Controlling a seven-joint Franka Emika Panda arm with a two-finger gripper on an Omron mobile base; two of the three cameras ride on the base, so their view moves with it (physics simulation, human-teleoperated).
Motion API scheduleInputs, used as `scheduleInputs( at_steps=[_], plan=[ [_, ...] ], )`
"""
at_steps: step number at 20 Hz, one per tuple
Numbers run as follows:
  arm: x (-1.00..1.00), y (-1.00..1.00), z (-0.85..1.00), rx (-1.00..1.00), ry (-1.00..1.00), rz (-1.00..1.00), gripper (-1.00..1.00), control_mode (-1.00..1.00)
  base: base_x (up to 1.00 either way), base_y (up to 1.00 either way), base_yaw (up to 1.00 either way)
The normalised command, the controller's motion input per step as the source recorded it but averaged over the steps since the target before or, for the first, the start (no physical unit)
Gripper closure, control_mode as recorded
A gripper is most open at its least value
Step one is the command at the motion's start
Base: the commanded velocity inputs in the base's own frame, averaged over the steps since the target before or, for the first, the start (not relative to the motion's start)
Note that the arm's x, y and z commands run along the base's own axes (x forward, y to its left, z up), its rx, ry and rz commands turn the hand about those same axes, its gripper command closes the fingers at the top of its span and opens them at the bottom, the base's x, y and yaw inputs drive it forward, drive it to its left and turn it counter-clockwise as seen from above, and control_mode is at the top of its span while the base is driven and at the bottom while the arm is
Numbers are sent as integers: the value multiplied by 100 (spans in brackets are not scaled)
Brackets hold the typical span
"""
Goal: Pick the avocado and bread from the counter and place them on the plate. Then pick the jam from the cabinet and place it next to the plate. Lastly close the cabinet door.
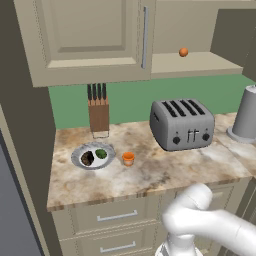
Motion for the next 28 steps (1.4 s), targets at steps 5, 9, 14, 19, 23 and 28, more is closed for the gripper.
scheduleInputs(
  at_steps=[5,9,14,19,23,28],
  plan=[
    [43,-22,-4,10,-2,14,-100,-100,0,0,0],
    [55,0,0,3,0,5,-100,-100,0,0,0],
    [54,0,0,1,0,3,-100,-100,0,0,0],
    [42,0,0,0,0,3,-100,-100,0,0,0],
    [18,5,14,0,-5,4,-100,-100,0,0,0],
    [0,34,48,0,-15,5,-100,-100,0,0,0]
  ],
)
